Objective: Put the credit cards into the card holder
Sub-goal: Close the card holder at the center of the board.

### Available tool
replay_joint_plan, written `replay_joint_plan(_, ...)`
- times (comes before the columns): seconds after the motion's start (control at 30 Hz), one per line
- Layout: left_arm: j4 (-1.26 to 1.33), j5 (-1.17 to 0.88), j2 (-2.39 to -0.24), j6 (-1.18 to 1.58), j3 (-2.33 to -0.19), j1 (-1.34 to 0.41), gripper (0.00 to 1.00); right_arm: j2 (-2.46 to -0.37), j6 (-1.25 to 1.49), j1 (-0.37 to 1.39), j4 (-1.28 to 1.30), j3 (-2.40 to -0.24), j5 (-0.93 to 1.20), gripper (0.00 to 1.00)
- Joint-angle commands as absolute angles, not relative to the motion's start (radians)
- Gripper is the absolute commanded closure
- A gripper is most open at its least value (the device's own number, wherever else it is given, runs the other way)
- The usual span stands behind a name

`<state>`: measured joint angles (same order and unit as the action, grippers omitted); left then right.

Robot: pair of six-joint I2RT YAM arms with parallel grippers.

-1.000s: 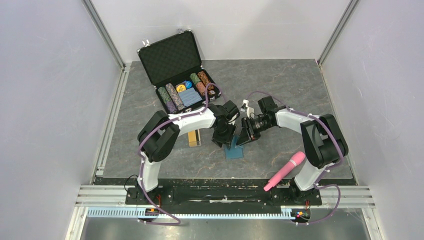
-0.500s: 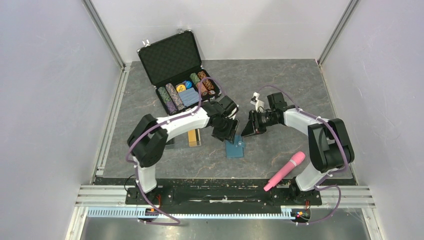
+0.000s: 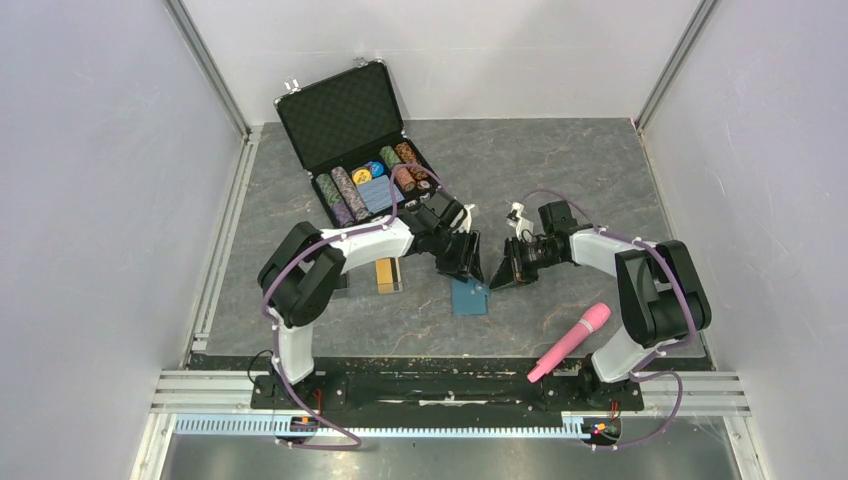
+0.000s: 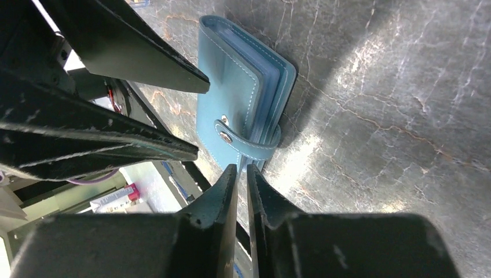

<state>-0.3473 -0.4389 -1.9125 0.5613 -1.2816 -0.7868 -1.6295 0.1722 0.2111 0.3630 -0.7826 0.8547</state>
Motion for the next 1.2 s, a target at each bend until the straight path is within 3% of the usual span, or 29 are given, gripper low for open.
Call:
replay_joint_plan(0.0,-0.271,-0.516,-1.937,0.603,-1.282,-0.784,0.48,-1.603,0.168,0.207,0.35,-0.766,0.859,0.88)
replay_joint_plan(0.33,-0.241,-0.597,-1.974,0.596,-1.266,-0.784,0.65,-1.62,0.164,0.207,0.351,-0.757,0.861,0.91)
replay_joint_plan(0.53,-0.278,-0.583,-1.974,0.574,-1.277,-0.784,0.89,-1.621,0.165,0.207,0.353,-0.762,0.863,0.91)
replay_joint_plan(0.9,-0.524,-0.437,-1.942,0.518,-1.368,-0.784,0.95,-1.615,0.169,0.213,0.356,-0.787,0.871,0.92)
replay_joint_plan(1.17,-0.556,-0.368,-1.919,0.575,-1.331,-0.788,0.98,-1.617,0.191,0.251,0.318,-0.796,0.88,0.92)
